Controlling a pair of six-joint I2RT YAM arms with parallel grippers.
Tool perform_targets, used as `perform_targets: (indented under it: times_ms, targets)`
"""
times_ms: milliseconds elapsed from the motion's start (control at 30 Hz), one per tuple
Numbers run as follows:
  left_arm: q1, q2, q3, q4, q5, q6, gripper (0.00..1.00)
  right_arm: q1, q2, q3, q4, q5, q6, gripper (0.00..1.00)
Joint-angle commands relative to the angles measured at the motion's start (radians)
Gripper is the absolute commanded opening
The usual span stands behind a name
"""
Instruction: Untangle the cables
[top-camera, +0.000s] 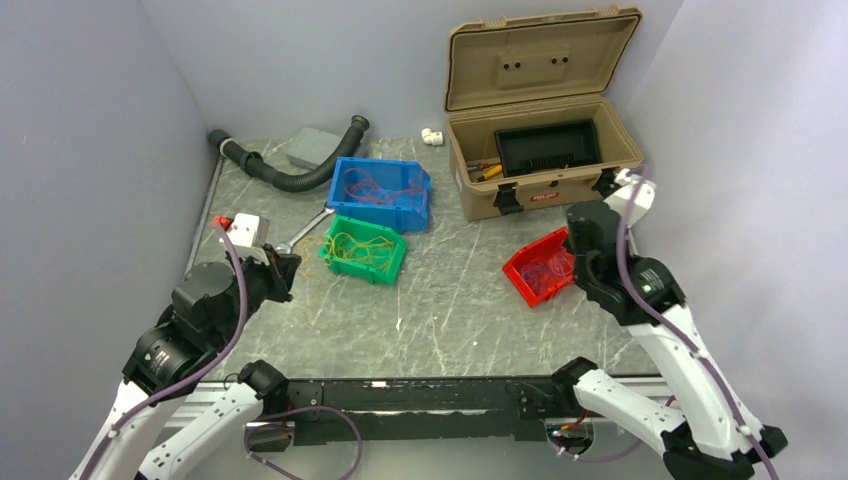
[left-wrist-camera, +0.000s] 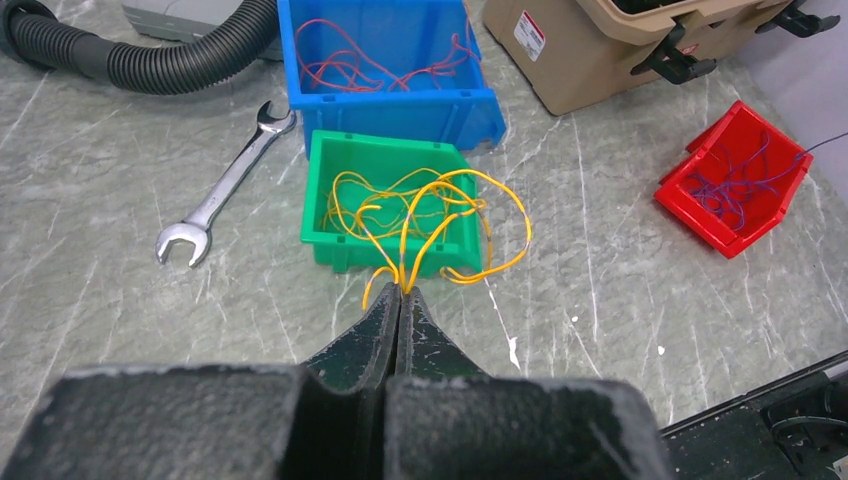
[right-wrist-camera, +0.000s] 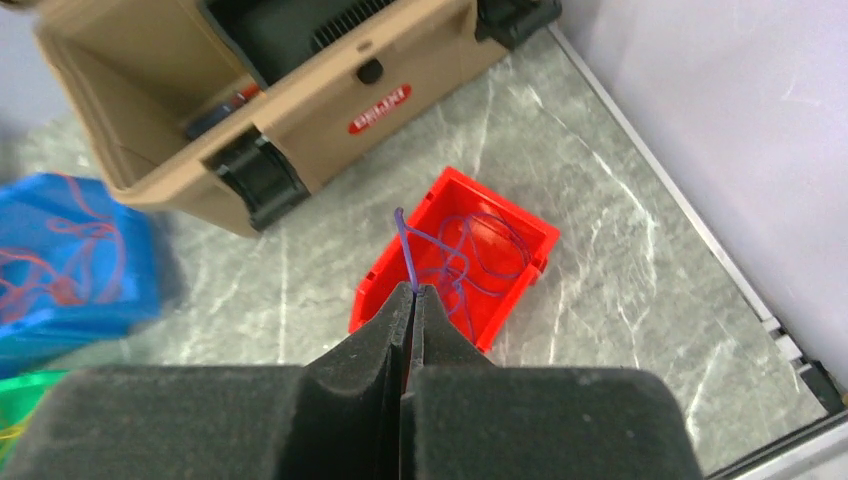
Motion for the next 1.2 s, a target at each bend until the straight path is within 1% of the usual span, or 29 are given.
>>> perform_targets:
  times_ms: [0, 67, 133, 233, 367, 500, 600, 833, 967, 1067, 1167]
  targets:
    - [0.004, 0.027, 0.05, 0.046, 0.008, 0.027, 0.0, -0.003, 0.041, -0.085, 0.07, 0.057, 0.047, 0.0]
    - [0.004, 0.036, 0.057, 0.048, 0.005, 0.036, 0.0, -0.008, 0.05, -0.138, 0.108, 0.074, 0.064, 0.0]
    - [0.004, 0.046, 0.061, 0.057, 0.005, 0.046, 0.0, -0.022, 0.054, -0.215, 0.185, 0.056, 0.053, 0.0]
    - [0.005, 0.066, 0.064, 0.072, 0.002, 0.061, 0.0, -0.088, 0.081, -0.293, 0.305, -0.06, 0.008, 0.0]
    - [0.004, 0.103, 0.067, 0.092, 0.007, 0.071, 0.0, -0.218, 0.16, -0.322, 0.355, -0.173, 0.016, 0.0]
    - [0.004, 0.133, 0.06, 0.124, 0.011, 0.082, 0.0, -0.331, 0.206, -0.394, 0.447, -0.281, 0.041, 0.0]
    - [0.004, 0.154, 0.06, 0.14, 0.012, 0.091, 0.0, -0.382, 0.25, -0.431, 0.502, -0.354, 0.059, 0.0]
    - [0.004, 0.184, 0.057, 0.166, 0.026, 0.099, 0.0, -0.398, 0.31, -0.519, 0.591, -0.339, 0.146, 0.0]
    - [0.004, 0.195, 0.055, 0.172, 0.045, 0.1, 0.0, -0.41, 0.368, -0.539, 0.561, -0.288, 0.233, 0.0]
    - [0.004, 0.199, 0.056, 0.172, 0.047, 0.104, 0.0, -0.41, 0.411, -0.54, 0.54, -0.234, 0.274, 0.0]
    - [0.004, 0.2, 0.06, 0.169, 0.041, 0.109, 0.0, -0.411, 0.418, -0.545, 0.553, -0.209, 0.29, 0.0]
